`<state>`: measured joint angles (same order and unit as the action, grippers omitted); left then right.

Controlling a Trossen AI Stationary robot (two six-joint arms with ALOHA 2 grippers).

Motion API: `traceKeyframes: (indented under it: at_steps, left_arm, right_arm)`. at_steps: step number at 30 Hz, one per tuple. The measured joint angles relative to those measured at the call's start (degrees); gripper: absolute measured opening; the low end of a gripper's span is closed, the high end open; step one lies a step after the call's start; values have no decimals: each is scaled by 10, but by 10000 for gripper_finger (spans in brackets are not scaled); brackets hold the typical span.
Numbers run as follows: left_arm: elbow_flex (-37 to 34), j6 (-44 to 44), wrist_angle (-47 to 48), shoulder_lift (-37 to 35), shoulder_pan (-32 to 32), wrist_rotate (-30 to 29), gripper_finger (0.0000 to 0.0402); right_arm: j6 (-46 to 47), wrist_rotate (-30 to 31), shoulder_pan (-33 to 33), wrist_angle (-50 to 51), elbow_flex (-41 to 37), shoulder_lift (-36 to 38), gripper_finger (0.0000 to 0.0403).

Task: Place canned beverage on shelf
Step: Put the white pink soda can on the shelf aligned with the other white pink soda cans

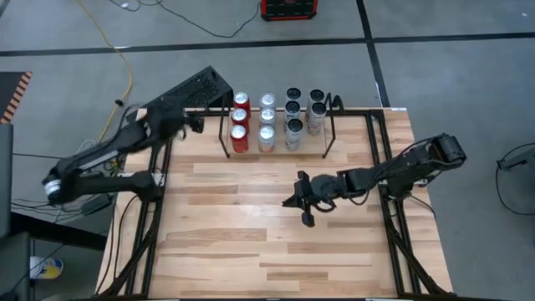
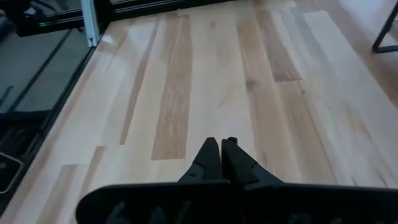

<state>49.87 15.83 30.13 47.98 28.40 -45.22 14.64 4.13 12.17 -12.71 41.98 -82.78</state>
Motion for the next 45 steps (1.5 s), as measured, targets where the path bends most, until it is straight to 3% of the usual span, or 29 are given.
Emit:
traceKeyframes:
  at_steps: [4,9,18,22,25,30,34,38,41,45]
  left_arm:
    - [40,-5,8,89,162,120,327]
    - [89,-6,17,157,290,239,327]
    - [166,44,87,251,298,221,327]
    - [209,24,95,307,288,208,327]
    - [292,-5,156,375,293,209,327]
    - [483,-30,387,511,329,206,327]
    - [581,-34,488,582,353,206,327]
    - [602,-46,505,604,370,237,327]
    - [579,-51,510,610,383,275,327]
    - [550,-45,521,610,399,274,327]
  right_arm:
    - [-6,-39,-28,3,0,0,0]
    - [-47,-56,-40,5,0,0,0]
    - [-72,-98,-66,28,0,0,0]
    - [-73,-104,-66,38,0,0,0]
    - [-76,-104,-66,39,0,0,0]
    - [-72,-104,-64,42,0,0,0]
    - [-72,-104,-53,42,0,0,0]
    - [-72,-104,-45,50,0,0,0]
    - [-72,-104,-39,55,-3,0,0]
    - [-72,-104,-39,56,-17,0,0]
